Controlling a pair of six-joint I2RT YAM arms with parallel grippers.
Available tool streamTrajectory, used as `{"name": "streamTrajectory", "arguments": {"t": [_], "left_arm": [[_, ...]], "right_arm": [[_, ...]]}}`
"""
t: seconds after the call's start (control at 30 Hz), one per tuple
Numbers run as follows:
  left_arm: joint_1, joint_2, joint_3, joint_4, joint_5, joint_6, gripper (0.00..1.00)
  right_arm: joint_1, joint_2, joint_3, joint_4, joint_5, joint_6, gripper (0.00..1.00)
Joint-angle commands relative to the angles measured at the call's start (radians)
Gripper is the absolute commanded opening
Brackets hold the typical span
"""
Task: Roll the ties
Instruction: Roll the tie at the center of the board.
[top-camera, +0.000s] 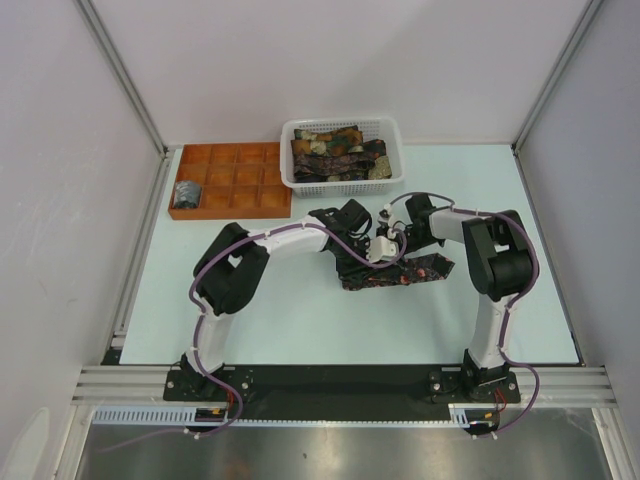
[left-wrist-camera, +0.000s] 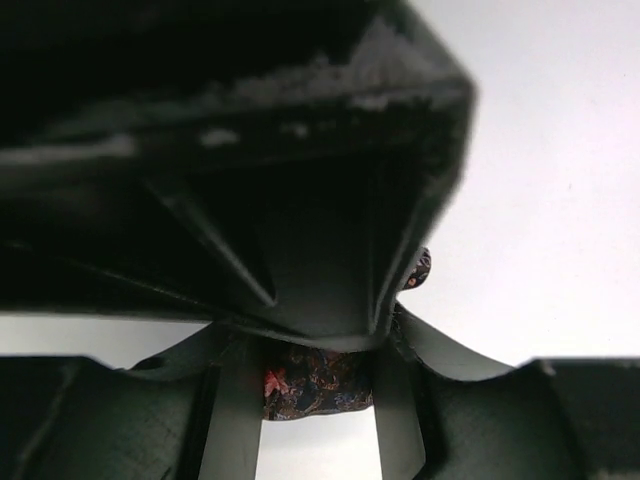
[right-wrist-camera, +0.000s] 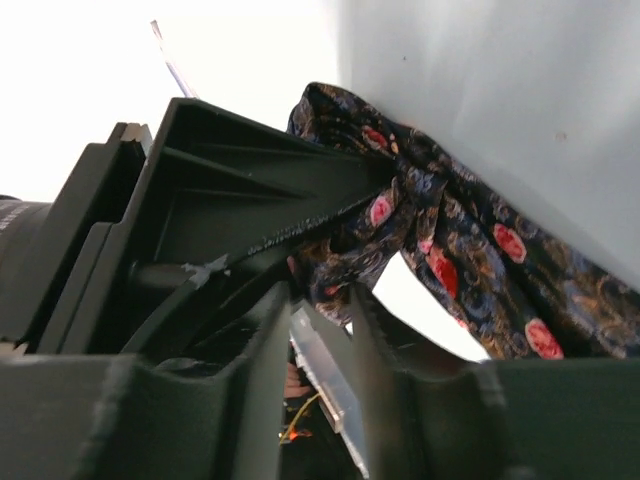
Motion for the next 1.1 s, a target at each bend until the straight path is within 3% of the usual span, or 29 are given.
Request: {"name": "streamTrajectory", "arguments": {"t": [0.0,0.03,0.13,0.37,0.5,0.6,0.7,0.83,1.07], "left_arm": [[-0.016,0.050,-0.049,-0.015,-0.025,0.018,0.45],[-0.016,0.047,-0.055,-0.009,-0.021,0.017,0.45],[-0.014,0.035,-0.065,-0.006,-0.018,0.018,0.47],[0.012,-0.043,-0.082,0.057,0.080,-0.011,0.73],[0.067,-0.165,-0.171,0.219,0.157,-0.078,0.85],[0.091,-0.257,-0.274,0.393,0.186,-0.124,0.89],[0.096,-0.284,-0.326,0.451,0.182,-0.161,0.92],[0.094,-0.251,-0.340,0.479,0.200,-0.195,0.99],[0.078,-0.168,-0.282,0.501,0.232,-0.172,1.00]], "right_arm": [[0.016,0.011,-0.018,0.071,0.025,0.023,0.26],[0.011,0.012,-0.019,0.074,0.048,0.022,0.15],[-0.006,0.026,-0.019,0.072,0.086,0.014,0.00],[-0.033,0.064,-0.019,0.068,0.138,0.000,0.00],[-0.047,0.083,-0.029,0.066,0.158,-0.006,0.00],[-0.067,0.083,-0.045,0.069,0.186,-0.013,0.00],[-0.093,0.087,-0.052,0.069,0.203,-0.023,0.00],[-0.104,0.107,-0.049,0.063,0.215,-0.032,0.00],[-0.089,0.133,-0.042,0.071,0.207,-0.023,0.00]]}}
